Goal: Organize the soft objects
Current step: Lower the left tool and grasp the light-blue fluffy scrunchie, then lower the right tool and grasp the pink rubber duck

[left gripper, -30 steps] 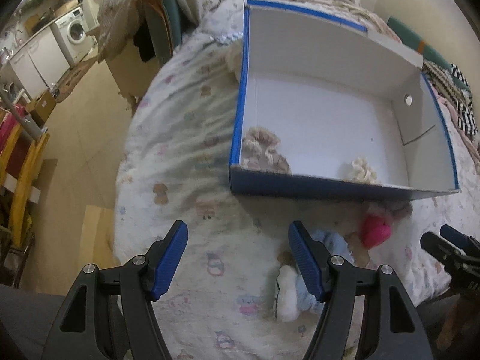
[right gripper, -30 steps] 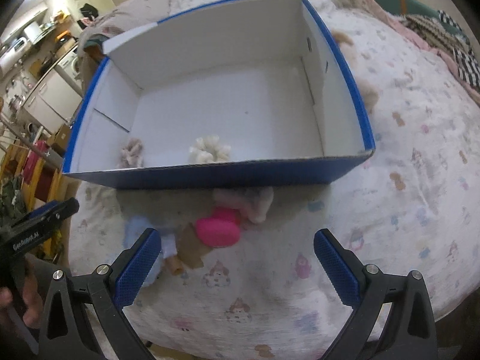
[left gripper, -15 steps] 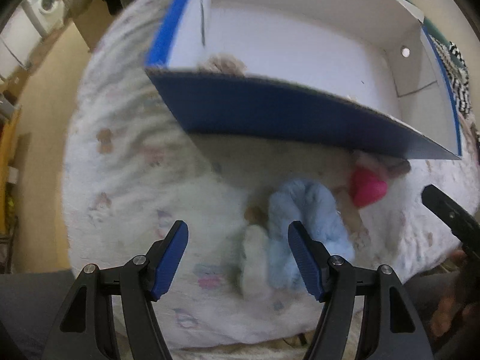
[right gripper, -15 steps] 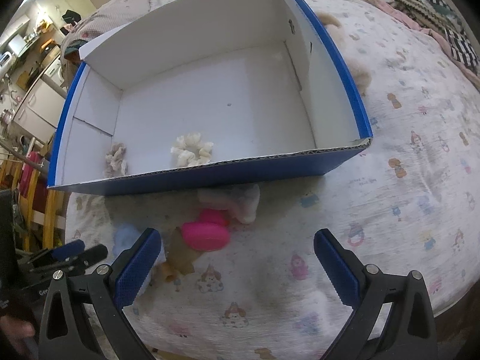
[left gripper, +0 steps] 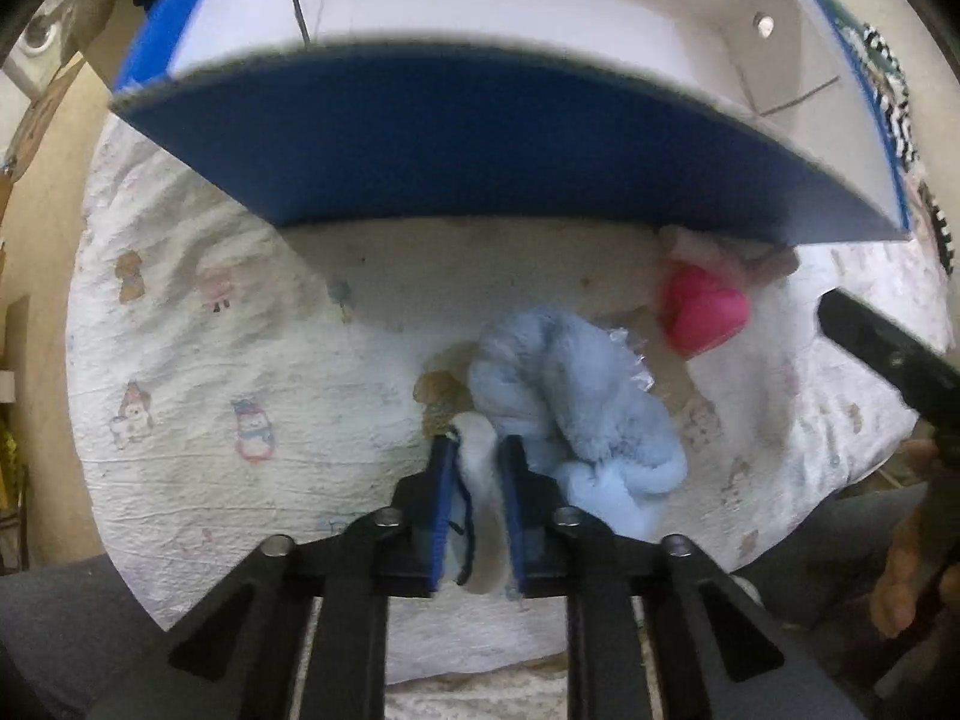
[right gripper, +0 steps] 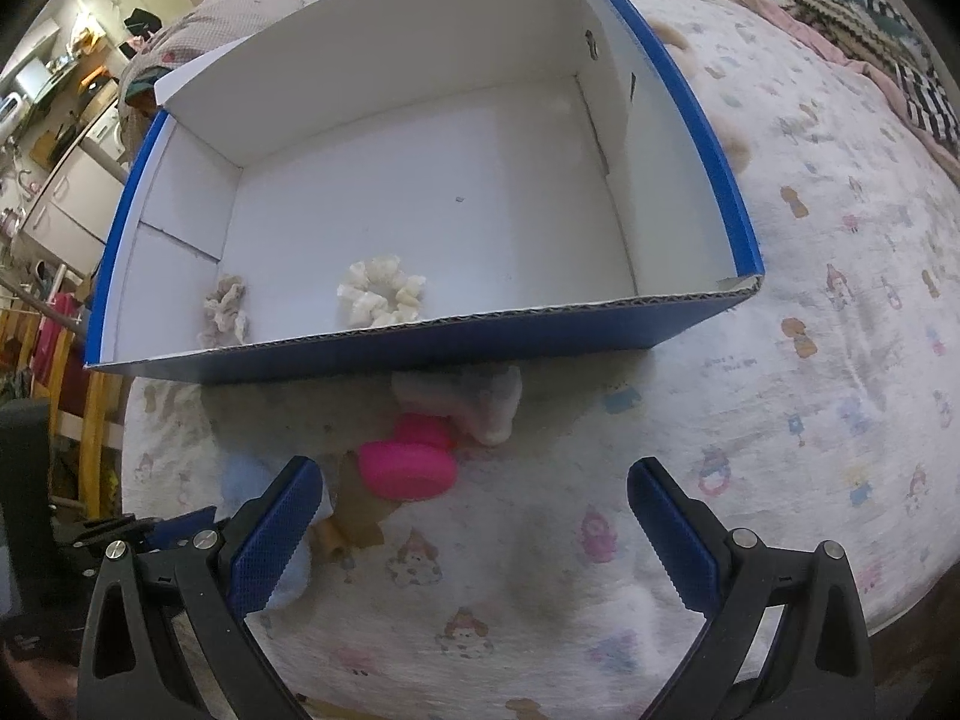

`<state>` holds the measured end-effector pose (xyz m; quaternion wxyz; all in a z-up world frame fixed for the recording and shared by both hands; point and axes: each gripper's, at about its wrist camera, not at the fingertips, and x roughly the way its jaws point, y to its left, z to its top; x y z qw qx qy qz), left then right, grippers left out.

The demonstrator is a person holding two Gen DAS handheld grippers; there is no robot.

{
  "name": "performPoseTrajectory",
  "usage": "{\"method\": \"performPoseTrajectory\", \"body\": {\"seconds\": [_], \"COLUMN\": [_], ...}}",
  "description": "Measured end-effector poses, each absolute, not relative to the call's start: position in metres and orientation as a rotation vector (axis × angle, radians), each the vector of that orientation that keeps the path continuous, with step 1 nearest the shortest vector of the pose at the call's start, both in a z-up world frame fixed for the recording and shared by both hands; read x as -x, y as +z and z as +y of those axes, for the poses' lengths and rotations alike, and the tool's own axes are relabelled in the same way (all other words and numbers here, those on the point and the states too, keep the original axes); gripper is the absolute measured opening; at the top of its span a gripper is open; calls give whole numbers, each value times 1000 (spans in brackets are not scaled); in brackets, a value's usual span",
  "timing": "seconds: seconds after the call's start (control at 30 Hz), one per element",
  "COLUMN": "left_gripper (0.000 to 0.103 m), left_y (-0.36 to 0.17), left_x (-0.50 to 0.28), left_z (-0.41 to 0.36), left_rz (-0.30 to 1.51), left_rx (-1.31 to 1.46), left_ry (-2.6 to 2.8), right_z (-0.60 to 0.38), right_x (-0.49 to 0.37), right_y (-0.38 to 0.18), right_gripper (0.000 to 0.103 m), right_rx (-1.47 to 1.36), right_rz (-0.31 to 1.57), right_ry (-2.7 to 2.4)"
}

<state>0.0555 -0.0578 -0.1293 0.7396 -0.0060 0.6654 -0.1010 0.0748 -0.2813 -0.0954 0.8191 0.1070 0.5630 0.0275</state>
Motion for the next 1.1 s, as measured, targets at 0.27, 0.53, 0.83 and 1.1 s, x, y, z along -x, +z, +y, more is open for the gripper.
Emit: {"method": "performPoseTrajectory", "body": {"seconds": [0.27,0.53,0.83,1.1], "left_gripper": [12,12,12,12], "left_y": [-75,-53,-58,-67], "left_x": [-54,-52,-61,-65], "left_z": [-35,25,60,39], "left_rz": [1300,1196,1197,1230], "left_rx": [90,160,279,209], "left_ry": [-213,-83,22,-3], "right_z": [-276,-283,-287,-300], "right_x": [-73,-68,-72,-88], "right_y": [-97,-94,-98,-131], "right_gripper": [103,103,103,73], "right_rx": [-217,-253,-376,-565], "right_rz": [1209,1203,1227,1336], "right_ry": [69,79,162,129]}}
